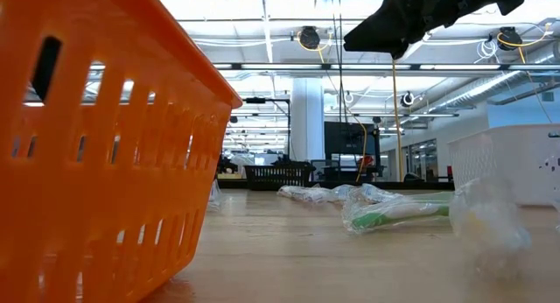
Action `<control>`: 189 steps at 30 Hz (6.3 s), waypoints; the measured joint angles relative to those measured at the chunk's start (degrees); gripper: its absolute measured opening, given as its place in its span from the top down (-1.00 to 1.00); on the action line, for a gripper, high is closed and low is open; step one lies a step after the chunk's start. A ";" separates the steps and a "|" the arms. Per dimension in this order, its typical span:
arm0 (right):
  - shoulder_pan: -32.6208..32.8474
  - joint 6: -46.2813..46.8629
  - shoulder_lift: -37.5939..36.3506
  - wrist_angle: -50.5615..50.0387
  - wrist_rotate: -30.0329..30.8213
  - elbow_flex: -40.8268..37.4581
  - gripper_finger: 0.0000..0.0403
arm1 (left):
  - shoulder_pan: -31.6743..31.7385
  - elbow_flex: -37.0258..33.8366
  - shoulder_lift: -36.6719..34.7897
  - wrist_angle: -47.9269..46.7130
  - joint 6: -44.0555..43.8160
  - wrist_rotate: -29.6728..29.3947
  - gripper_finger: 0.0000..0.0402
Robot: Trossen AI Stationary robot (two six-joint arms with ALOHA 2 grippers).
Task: Pick & Place Toothbrushes
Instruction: Put the orange toothbrush into the transparent black bin, then put the green toothbrush into the black bin
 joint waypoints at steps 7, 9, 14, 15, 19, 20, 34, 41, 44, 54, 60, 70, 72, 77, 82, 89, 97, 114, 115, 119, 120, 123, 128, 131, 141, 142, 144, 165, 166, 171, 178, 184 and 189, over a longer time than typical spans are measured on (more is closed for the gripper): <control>0.01 0.00 0.00 0.00 0.00 0.00 0.45 | -0.01 0.00 -0.01 -1.04 0.42 -3.51 0.17; 0.01 0.00 0.00 0.00 0.00 0.00 0.45 | 0.26 0.00 -0.22 -1.76 0.42 -5.23 0.11; -0.01 0.00 0.00 0.02 0.00 0.00 0.45 | 1.50 0.37 -0.97 -1.27 1.20 -5.87 0.03; 0.01 0.00 0.01 0.00 0.00 0.00 0.45 | 1.62 0.73 -0.97 -0.51 1.88 -5.57 0.02; -0.01 -0.01 0.01 0.00 0.08 0.00 0.45 | 1.55 2.93 -0.94 6.91 6.62 -4.22 0.01; -0.01 -0.02 0.01 0.00 0.09 0.00 0.45 | 1.41 3.24 -0.97 10.45 9.05 -3.69 0.01; -0.03 0.00 0.02 0.00 0.15 0.00 0.45 | -2.00 3.10 12.53 29.65 19.34 11.44 0.12; -0.03 0.00 0.02 0.01 0.08 0.00 0.45 | -2.81 3.10 20.06 30.90 17.63 17.68 0.12; -0.03 0.00 0.02 0.00 0.07 0.00 0.45 | -3.15 3.10 22.76 34.39 17.58 19.73 0.12; -0.03 0.00 0.02 0.00 0.02 0.00 0.45 | -3.56 3.10 30.30 38.49 17.52 24.22 0.12; -0.03 0.00 0.02 0.00 0.01 0.00 0.45 | -3.56 3.12 31.43 38.70 18.04 23.51 0.12; -0.03 0.00 0.02 0.01 -0.02 -0.03 0.45 | -3.65 3.43 35.62 38.33 18.50 23.91 0.14; -0.03 0.00 0.02 0.16 -0.02 -0.04 0.45 | -3.63 3.36 36.09 37.97 18.56 24.28 0.22; -0.03 0.00 0.02 0.22 -0.02 -0.04 0.45 | -2.76 3.53 35.57 37.45 19.30 23.53 0.68; -0.03 0.02 0.02 0.39 -0.02 -0.04 0.45 | -1.75 4.41 34.68 36.69 20.89 20.89 0.91; -0.03 0.02 0.02 0.17 -0.02 -0.04 0.45 | -0.41 6.47 32.95 35.43 22.84 12.08 0.96; -0.03 0.02 0.02 -0.10 -0.02 -0.04 0.45 | 0.33 10.71 29.72 28.62 25.21 7.46 0.96; -0.05 1.14 0.01 9.05 -0.04 -4.63 0.45 | 3.14 16.38 22.12 49.77 52.36 -8.39 0.99; -0.04 1.14 0.02 9.05 -0.04 -4.63 0.45 | 3.39 16.35 21.88 51.69 54.08 -8.43 0.99; -0.03 1.11 0.02 9.95 -0.04 -4.66 0.45 | 4.28 16.38 21.92 58.33 59.93 -8.46 0.99; -0.03 1.11 0.02 9.99 -0.02 -4.66 0.45 | 4.47 16.37 22.00 60.06 61.39 -8.45 0.99; -0.04 1.11 0.02 10.39 -0.04 -4.66 0.45 | 5.19 16.37 21.85 64.44 64.63 -8.31 0.99; -0.04 -0.03 0.02 10.63 -0.05 -4.67 0.45 | 5.77 16.39 21.94 69.30 68.61 -7.87 1.00; -0.05 -0.50 0.02 11.97 -0.17 -4.68 0.44 | 5.86 16.39 21.92 71.52 70.32 -7.83 1.00; -0.08 -4.04 0.02 19.04 -3.11 -4.68 0.36 | 5.86 16.39 22.42 77.46 73.38 -7.62 1.00; -0.08 -4.47 0.02 19.36 -3.11 -4.68 0.35 | 5.86 16.39 22.70 78.40 73.71 -7.22 1.00; -0.08 -4.69 0.02 20.41 -3.30 -4.68 0.34 | 5.98 16.33 22.92 78.88 74.42 -5.87 1.00; -0.08 -7.64 2.84 24.81 -6.01 -4.68 0.56 | 8.52 16.35 28.10 88.08 76.64 -0.27 1.00; -0.08 -7.71 2.84 24.64 -6.05 -4.70 0.67 | 8.66 16.35 28.10 88.04 76.64 -0.28 1.00; -0.10 -8.99 2.84 24.64 -6.02 -4.70 0.92 | 8.90 16.35 28.08 87.95 76.59 -0.30 0.99; -0.10 -8.85 2.82 23.88 -6.03 -4.70 0.94 | 9.01 16.35 28.06 86.78 76.57 -0.32 0.90; -0.61 -10.02 2.80 24.31 -4.31 -4.68 0.94 | 8.99 16.35 27.48 83.59 77.39 -4.80 0.67; -3.43 -10.08 2.78 24.20 -4.49 -4.68 0.94 | 9.01 16.35 24.98 77.14 79.39 -12.02 0.44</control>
